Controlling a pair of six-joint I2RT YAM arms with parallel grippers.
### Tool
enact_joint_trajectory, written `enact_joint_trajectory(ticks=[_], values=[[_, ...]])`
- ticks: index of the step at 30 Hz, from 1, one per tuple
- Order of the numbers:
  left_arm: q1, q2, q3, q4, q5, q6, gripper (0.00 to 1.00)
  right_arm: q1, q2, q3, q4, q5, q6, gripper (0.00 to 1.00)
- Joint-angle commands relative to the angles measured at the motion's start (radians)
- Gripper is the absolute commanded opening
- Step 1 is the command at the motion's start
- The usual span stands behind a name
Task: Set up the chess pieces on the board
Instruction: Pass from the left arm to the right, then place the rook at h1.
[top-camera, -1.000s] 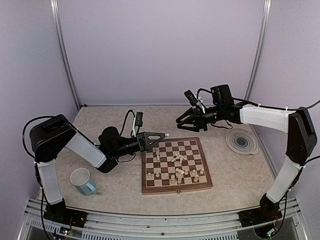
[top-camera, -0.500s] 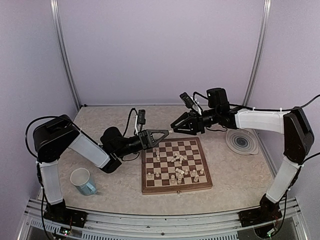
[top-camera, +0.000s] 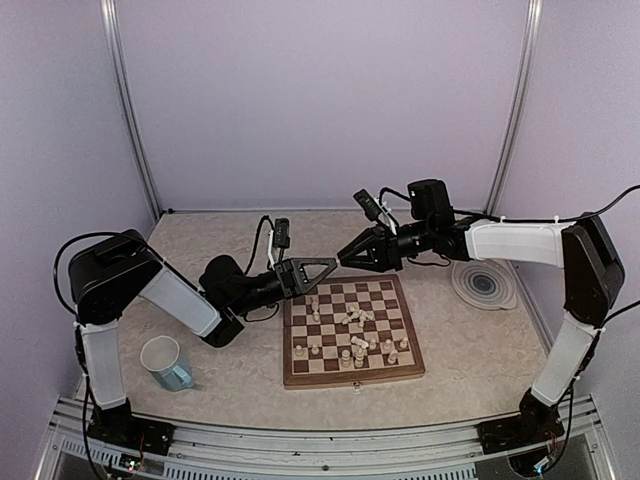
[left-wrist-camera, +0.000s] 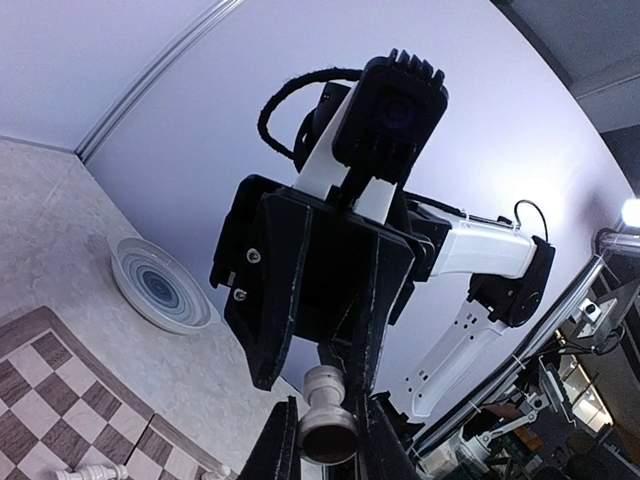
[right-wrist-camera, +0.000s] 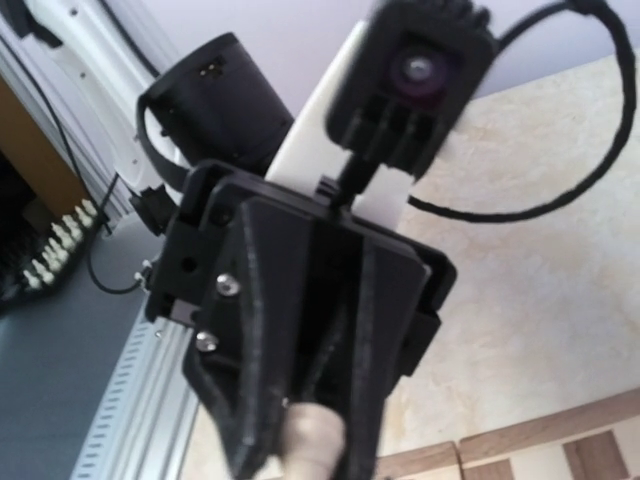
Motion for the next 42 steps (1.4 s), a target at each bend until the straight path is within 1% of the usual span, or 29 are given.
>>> enact_joint_trajectory(ticks=[1, 5, 9, 10, 11, 14, 16, 20, 22, 25, 28, 30, 33, 35, 38, 42], values=[[-0.001, 0.019, 0.018, 0.055, -0.002, -0.015, 0.11, 0.01, 0.005, -0.007, 0.002, 0.044, -0.013, 0.22], [-0.001, 0.024, 0.022, 0.055, -0.002, -0.016, 0.11, 0.01, -0.003, -0.014, 0.002, 0.061, -0.025, 0.14], [-0.001, 0.029, 0.02, 0.059, -0.012, -0.022, 0.11, 0.014, -0.009, -0.025, 0.005, 0.077, -0.033, 0.08], [0.0, 0.029, 0.022, 0.054, -0.015, -0.024, 0.13, 0.016, -0.01, -0.026, 0.003, 0.08, -0.033, 0.07], [-0.001, 0.03, 0.023, 0.047, -0.017, -0.026, 0.17, 0.019, -0.01, -0.026, -0.001, 0.085, -0.033, 0.06], [-0.001, 0.024, 0.017, 0.007, -0.044, -0.009, 0.3, 0.019, -0.014, -0.006, -0.051, 0.111, -0.101, 0.04], [-0.001, 0.002, 0.002, -0.053, -0.075, 0.024, 0.39, 0.019, -0.024, 0.024, -0.134, 0.141, -0.173, 0.04], [-0.001, -0.092, -0.023, -0.217, -0.129, 0.138, 0.49, 0.014, -0.067, 0.084, -0.367, 0.255, -0.392, 0.03], [-0.001, -0.147, -0.025, -0.313, -0.147, 0.201, 0.5, 0.007, -0.086, 0.107, -0.486, 0.307, -0.495, 0.03], [-0.004, -0.205, -0.015, -0.47, -0.18, 0.289, 0.54, 0.002, -0.129, 0.116, -0.621, 0.391, -0.623, 0.03], [-0.021, -0.27, -0.014, -0.589, -0.22, 0.384, 0.57, 0.002, -0.163, 0.126, -0.774, 0.476, -0.754, 0.02], [-0.033, -0.308, -0.008, -0.671, -0.249, 0.452, 0.57, 0.002, -0.184, 0.133, -0.874, 0.546, -0.865, 0.02], [-0.043, -0.353, -0.01, -0.761, -0.293, 0.507, 0.57, 0.003, -0.222, 0.131, -0.999, 0.651, -0.983, 0.03], [-0.044, -0.372, -0.015, -0.81, -0.32, 0.529, 0.57, 0.012, -0.243, 0.122, -1.066, 0.722, -1.032, 0.03], [-0.036, -0.4, -0.023, -0.849, -0.347, 0.548, 0.57, 0.04, -0.271, 0.084, -1.128, 0.816, -1.063, 0.03], [-0.019, -0.425, -0.03, -0.882, -0.356, 0.553, 0.57, 0.131, -0.293, -0.009, -1.163, 0.951, -1.057, 0.03]])
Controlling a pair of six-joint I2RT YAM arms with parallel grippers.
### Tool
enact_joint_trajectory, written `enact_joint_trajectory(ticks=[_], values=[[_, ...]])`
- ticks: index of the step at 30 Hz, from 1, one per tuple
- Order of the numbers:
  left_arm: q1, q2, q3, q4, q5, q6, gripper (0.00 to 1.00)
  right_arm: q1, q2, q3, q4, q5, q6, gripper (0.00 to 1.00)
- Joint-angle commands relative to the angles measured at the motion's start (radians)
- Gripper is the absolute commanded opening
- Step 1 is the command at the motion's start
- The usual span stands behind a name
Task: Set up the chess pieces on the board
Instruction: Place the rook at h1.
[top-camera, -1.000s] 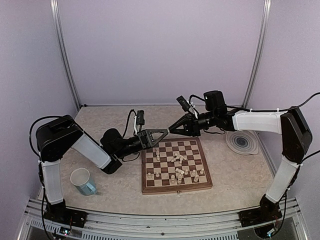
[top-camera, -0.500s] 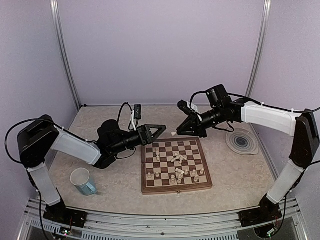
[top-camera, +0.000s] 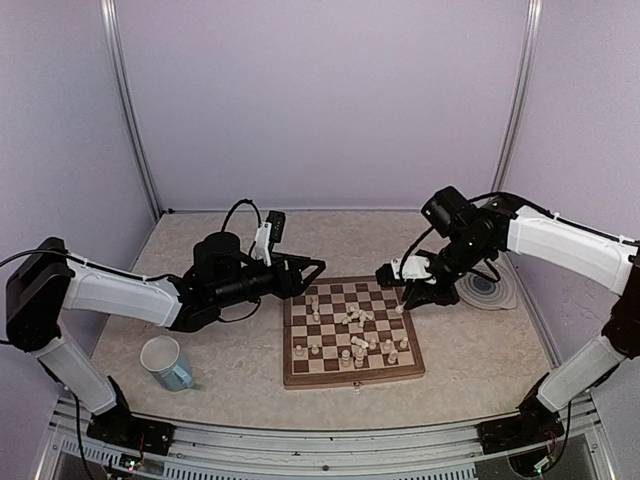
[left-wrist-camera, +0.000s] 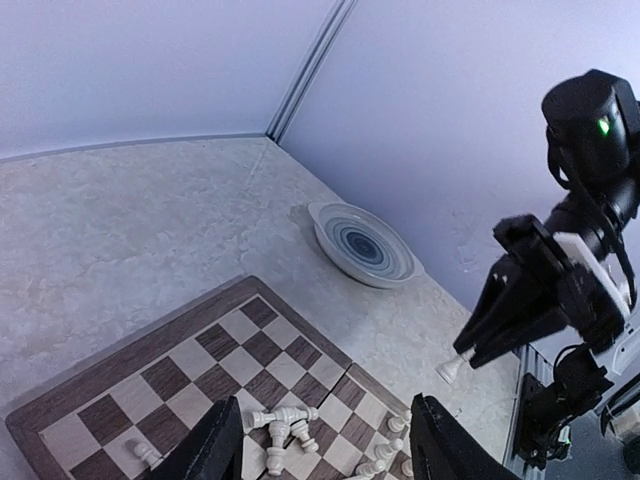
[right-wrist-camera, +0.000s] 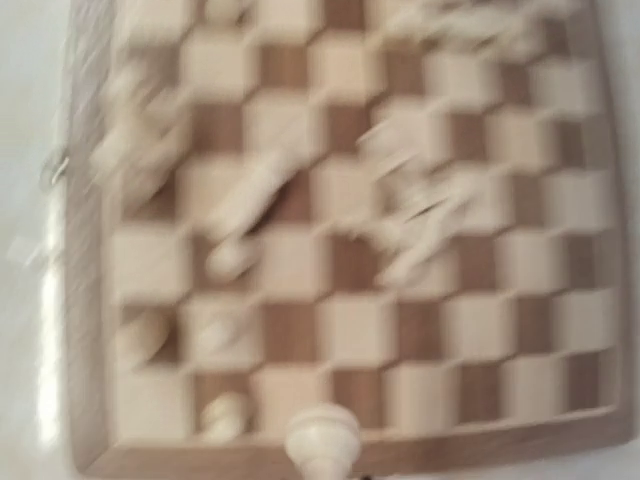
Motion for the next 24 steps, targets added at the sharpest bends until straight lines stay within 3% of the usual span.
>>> enact_joint_trajectory(ticks=[1, 6, 24], values=[[0.019, -0.051, -0.01, -0.086, -0.041, 0.05, 0.57, 0.102, -0.033, -0.104, -0.146, 0.177, -0.076, 0.03], [0.029, -0.074, -0.017, -0.11, -0.047, 0.053, 0.57, 0.158, -0.009, -0.174, -0.145, 0.223, -0.049, 0.04], [0.028, -0.091, -0.044, -0.107, -0.045, 0.033, 0.57, 0.222, 0.116, -0.157, -0.051, 0.26, 0.008, 0.05]])
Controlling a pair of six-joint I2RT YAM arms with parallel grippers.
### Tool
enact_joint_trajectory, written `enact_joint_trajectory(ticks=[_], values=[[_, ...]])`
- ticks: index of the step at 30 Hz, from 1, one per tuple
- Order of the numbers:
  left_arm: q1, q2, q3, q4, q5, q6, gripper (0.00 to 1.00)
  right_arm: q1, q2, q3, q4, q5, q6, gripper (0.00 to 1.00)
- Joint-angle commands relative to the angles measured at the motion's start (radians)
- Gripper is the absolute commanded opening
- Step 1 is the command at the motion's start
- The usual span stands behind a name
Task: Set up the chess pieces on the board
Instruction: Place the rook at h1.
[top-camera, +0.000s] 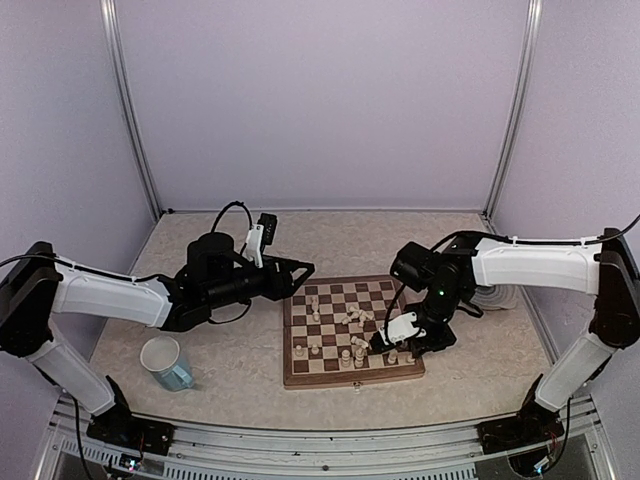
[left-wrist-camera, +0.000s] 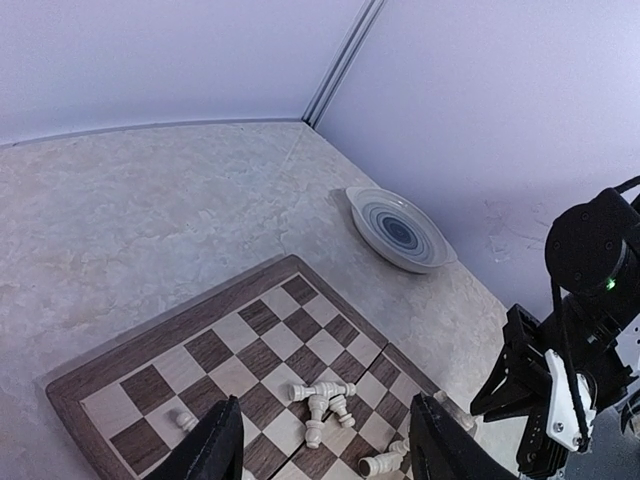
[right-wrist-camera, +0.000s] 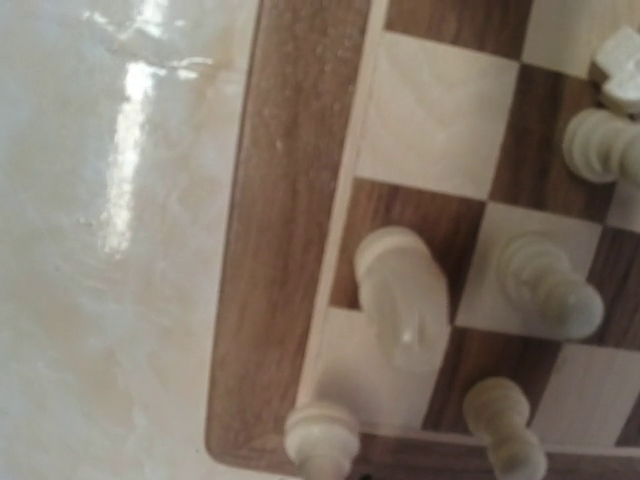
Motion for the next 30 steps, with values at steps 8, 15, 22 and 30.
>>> enact_joint_trajectory(ticks=[8, 15, 22, 30], values=[[0.002, -0.002, -0.006, 0.015, 0.014, 0.0, 0.57, 0.02, 0.052, 0.027, 0.047, 0.017, 0.027, 0.06], [0.002, 0.011, -0.006, 0.026, 0.024, -0.006, 0.56, 0.026, 0.061, 0.034, 0.054, 0.013, 0.029, 0.1], [0.003, 0.024, -0.004, 0.031, 0.034, -0.012, 0.56, 0.032, 0.057, 0.027, 0.056, 0.016, 0.025, 0.2], [0.002, 0.036, -0.002, 0.037, 0.045, -0.019, 0.56, 0.033, 0.05, 0.033, 0.059, -0.001, 0.031, 0.26]])
